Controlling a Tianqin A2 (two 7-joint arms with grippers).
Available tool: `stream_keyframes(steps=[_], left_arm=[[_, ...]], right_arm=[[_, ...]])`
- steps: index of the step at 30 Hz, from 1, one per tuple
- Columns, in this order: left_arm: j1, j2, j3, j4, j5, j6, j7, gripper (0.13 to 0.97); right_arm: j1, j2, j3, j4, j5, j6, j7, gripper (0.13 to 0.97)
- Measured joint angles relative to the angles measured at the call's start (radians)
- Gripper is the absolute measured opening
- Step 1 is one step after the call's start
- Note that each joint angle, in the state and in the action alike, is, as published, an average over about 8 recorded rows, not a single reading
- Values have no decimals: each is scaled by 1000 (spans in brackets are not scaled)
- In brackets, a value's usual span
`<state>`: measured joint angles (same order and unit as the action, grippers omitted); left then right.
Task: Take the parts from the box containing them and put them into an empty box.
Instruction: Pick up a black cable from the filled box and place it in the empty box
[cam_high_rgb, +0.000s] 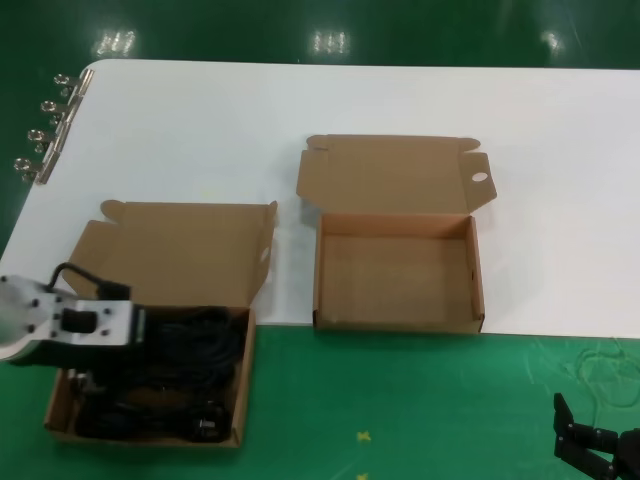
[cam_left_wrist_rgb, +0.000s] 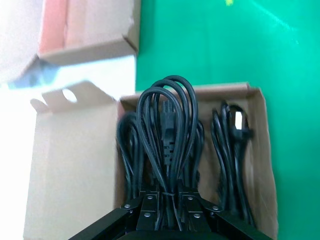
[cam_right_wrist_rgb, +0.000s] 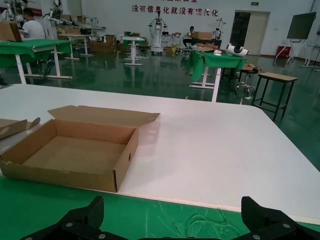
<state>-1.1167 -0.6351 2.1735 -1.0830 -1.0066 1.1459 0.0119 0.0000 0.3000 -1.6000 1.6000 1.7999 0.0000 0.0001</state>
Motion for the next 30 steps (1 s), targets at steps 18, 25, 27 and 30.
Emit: stream_keyframes(steps=[18,25,27,30], left_arm=[[-52,335,81,31,220,-157,-151,208],[-117,484,94,248,253,-306,-102,208],[-137,521,91,318,238,-348,-70,207],[-163,568,86,409,199,-404,-17,207]], right_arm=[[0,0,0,0,0,0,0,966],[0,0,0,0,0,0,0,966],[0,0,0,0,0,0,0,966],[0,0,0,0,0,0,0,966]])
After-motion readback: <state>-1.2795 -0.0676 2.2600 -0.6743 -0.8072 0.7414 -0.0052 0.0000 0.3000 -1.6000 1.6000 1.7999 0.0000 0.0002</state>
